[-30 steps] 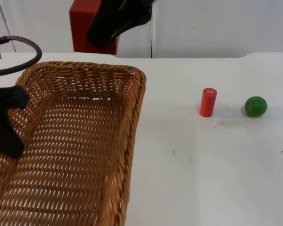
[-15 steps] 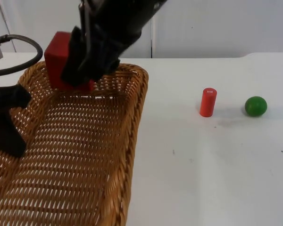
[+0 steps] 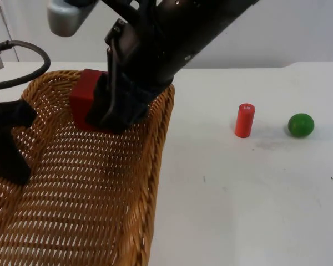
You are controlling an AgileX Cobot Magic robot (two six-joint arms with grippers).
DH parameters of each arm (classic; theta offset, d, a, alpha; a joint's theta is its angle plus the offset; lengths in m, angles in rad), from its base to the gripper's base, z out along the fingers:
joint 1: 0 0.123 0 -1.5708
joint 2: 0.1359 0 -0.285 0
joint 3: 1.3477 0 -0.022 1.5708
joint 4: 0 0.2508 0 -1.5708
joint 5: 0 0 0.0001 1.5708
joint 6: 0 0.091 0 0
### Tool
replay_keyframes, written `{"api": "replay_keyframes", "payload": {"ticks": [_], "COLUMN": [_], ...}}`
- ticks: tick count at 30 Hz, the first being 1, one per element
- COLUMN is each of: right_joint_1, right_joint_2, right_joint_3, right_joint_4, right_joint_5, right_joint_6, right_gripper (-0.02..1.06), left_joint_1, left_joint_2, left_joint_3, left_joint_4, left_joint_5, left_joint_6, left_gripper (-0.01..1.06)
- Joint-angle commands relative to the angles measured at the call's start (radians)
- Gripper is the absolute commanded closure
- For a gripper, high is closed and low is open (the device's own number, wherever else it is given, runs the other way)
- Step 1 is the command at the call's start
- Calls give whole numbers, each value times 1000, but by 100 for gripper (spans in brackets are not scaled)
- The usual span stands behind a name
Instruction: Pick up the basket with the left hand and place the object to the left of the red cylinder into the basket with the right hand.
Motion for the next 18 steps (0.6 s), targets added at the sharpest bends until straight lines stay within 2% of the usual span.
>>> {"api": "replay_keyframes", "payload": {"ticks": [1, 10, 14, 18], "right_joint_1": [4, 4, 4, 4], "right_joint_2": [-16, -16, -16, -8], "right_joint_3": [14, 95, 141, 145], "right_joint_4": [20, 22, 84, 96], "right_joint_5": [-49, -160, -244, -255], "right_joint_6": [-1, -1, -1, 4], "right_gripper": [105, 105, 105, 105], "left_joint_1": [0, 0, 0, 0], "left_joint_2": [-13, -13, -13, -13], "left_joint_3": [-2, -2, -2, -2], "left_joint_4": [-34, -34, -34, -34], "left_joint_5": [7, 7, 7, 7], "left_joint_6": [4, 4, 4, 4], "left_gripper": [105, 105, 105, 105]}}
